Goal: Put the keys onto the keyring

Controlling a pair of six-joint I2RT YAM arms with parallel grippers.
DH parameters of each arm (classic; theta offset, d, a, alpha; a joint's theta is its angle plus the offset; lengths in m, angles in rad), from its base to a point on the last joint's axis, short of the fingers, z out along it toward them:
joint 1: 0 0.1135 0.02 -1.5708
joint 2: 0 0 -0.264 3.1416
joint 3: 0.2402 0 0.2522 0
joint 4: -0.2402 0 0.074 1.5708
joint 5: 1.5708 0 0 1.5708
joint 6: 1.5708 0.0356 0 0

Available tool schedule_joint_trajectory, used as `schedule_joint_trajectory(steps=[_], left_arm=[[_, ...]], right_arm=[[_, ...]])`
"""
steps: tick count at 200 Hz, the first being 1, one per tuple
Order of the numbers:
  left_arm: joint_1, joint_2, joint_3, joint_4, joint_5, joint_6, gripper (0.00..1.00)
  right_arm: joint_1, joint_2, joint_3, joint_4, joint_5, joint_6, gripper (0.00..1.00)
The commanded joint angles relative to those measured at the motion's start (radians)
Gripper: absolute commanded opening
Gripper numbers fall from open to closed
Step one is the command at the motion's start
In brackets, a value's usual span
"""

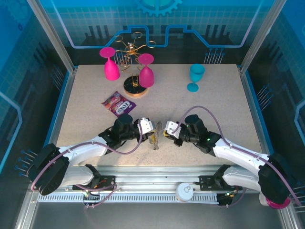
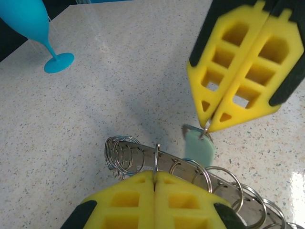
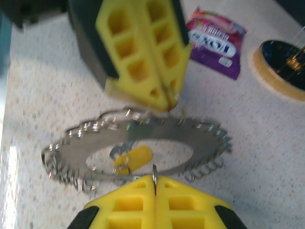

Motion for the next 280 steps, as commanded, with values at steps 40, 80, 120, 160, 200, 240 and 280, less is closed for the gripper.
schedule_joint_trajectory(steps=[40, 80, 120, 160, 200, 240, 280], left_arm=[[-0.016, -0.011, -0.003, 0.032, -0.041, -0.220, 0.00], [-0.020, -0.016, -0.002, 0.027, -0.034, -0.260, 0.00], [-0.021, -0.014, -0.003, 0.036, -0.020, -0.276, 0.00], [-0.020, -0.015, -0.009, 0.046, 0.001, -0.268, 0.00], [-0.020, -0.024, -0.022, 0.080, 0.005, -0.273, 0.00], [-0.021, -0.020, -0.036, 0.115, -0.001, -0.286, 0.00], [-0.027, -0.018, -0.044, 0.128, -0.061, -0.256, 0.00]], right_arm=[[0.014, 0.017, -0.034, 0.262, -0.043, 0.182, 0.00], [0.018, 0.068, -0.018, 0.320, -0.037, 0.214, 0.00], [0.021, 0.093, -0.014, 0.340, -0.035, 0.221, 0.00], [0.021, 0.099, -0.012, 0.356, 0.019, 0.260, 0.00], [0.021, 0.116, 0.006, 0.326, 0.094, 0.303, 0.00], [0.021, 0.125, 0.007, 0.349, 0.163, 0.424, 0.00], [0.023, 0.145, 0.007, 0.388, 0.164, 0.540, 0.00]])
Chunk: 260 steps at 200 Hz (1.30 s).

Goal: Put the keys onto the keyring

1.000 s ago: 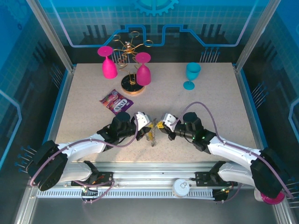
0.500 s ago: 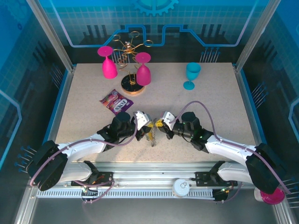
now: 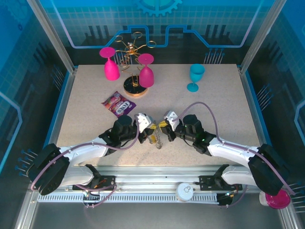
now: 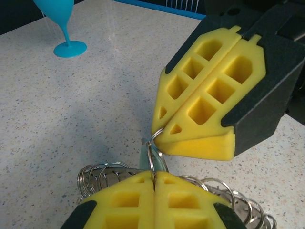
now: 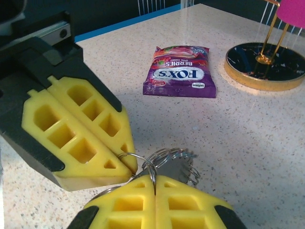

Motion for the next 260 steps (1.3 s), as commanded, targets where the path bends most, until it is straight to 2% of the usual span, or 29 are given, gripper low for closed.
schedule_joint_trajectory(steps=[1, 105, 172, 212, 222, 234, 260], left_arm=[[-0.014, -0.017, -0.018, 0.043, -0.004, 0.019, 0.00], [-0.033, 0.008, -0.016, 0.049, -0.031, 0.059, 0.00], [-0.059, 0.012, -0.033, 0.093, -0.064, 0.132, 0.00], [-0.077, 0.021, -0.044, 0.122, -0.104, 0.179, 0.00], [-0.079, 0.021, -0.046, 0.127, -0.108, 0.185, 0.00], [-0.080, 0.023, -0.052, 0.138, -0.115, 0.187, 0.00], [-0.079, 0.021, -0.062, 0.158, -0.130, 0.195, 0.00]], right_arm=[[0.000, 0.017, 0.031, 0.060, 0.071, 0.102, 0.00], [0.011, 0.055, -0.002, 0.210, 0.101, 0.276, 0.00], [0.027, 0.078, 0.021, 0.130, 0.145, 0.323, 0.00], [0.027, 0.085, 0.044, 0.065, 0.125, 0.314, 0.00], [0.026, 0.082, 0.042, 0.064, 0.119, 0.307, 0.10], [0.024, 0.071, 0.037, 0.054, 0.119, 0.301, 0.27], [0.006, 0.019, 0.040, -0.007, 0.114, 0.257, 0.44]])
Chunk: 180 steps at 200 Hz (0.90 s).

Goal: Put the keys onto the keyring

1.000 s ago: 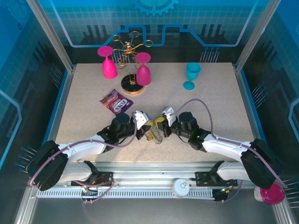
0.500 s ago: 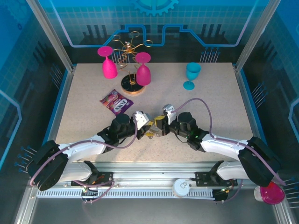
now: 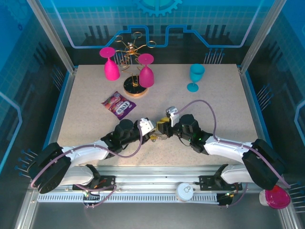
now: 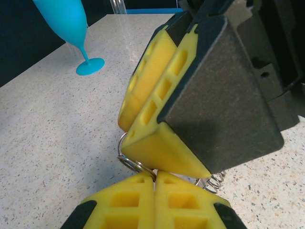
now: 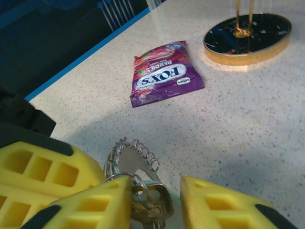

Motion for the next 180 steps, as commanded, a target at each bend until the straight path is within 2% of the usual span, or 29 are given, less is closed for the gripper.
schedule_joint_trajectory(steps=[1, 32, 48, 90, 121, 143, 180], left_arm=[[-0.015, 0.008, -0.019, 0.053, 0.007, 0.033, 0.00], [-0.014, 0.011, -0.035, 0.091, 0.003, 0.037, 0.00], [-0.015, 0.011, -0.047, 0.114, 0.009, 0.038, 0.00], [-0.006, 0.020, -0.068, 0.163, 0.050, 0.026, 0.00], [-0.003, 0.022, -0.074, 0.179, 0.061, 0.023, 0.00], [-0.002, 0.021, -0.077, 0.177, 0.064, 0.027, 0.00], [0.000, 0.012, -0.079, 0.170, 0.067, 0.029, 0.00]], right_arm=[[-0.013, -0.049, 0.022, -0.070, 0.011, -0.040, 0.44], [-0.062, -0.126, 0.049, -0.225, -0.059, -0.151, 0.56], [-0.116, -0.157, 0.065, -0.320, -0.163, -0.252, 0.58], [-0.220, -0.184, 0.090, -0.432, -0.456, -0.630, 0.51], [-0.230, -0.139, 0.123, -0.440, -0.569, -0.816, 0.44], [-0.230, -0.082, 0.142, -0.416, -0.622, -0.866, 0.42], [-0.221, -0.012, 0.151, -0.333, -0.617, -0.852, 0.37]])
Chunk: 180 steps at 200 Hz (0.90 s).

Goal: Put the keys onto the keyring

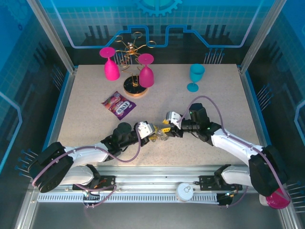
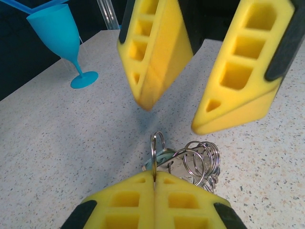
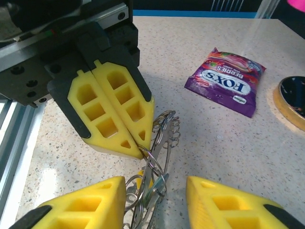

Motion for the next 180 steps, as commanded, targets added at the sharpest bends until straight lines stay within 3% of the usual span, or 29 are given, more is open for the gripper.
schedule_joint_trajectory(steps=[1, 58, 134, 149, 180], left_arm=[[0.005, 0.000, -0.012, 0.033, 0.029, 0.007, 0.00], [0.005, -0.001, -0.012, 0.030, 0.039, 0.010, 0.00], [0.006, -0.011, -0.007, 0.019, 0.033, 0.012, 0.00], [0.008, -0.013, 0.011, -0.022, 0.015, 0.006, 0.00], [0.008, -0.022, 0.059, -0.125, -0.011, 0.007, 0.14]], right_arm=[[-0.003, 0.033, 0.025, 0.051, -0.046, -0.053, 0.37], [0.011, 0.099, 0.053, 0.079, -0.076, -0.069, 0.29], [0.016, 0.133, 0.095, -0.007, -0.132, -0.121, 0.00], [0.017, 0.127, 0.113, -0.053, -0.132, -0.133, 0.00], [0.041, 0.102, 0.154, -0.160, -0.070, -0.192, 0.00]])
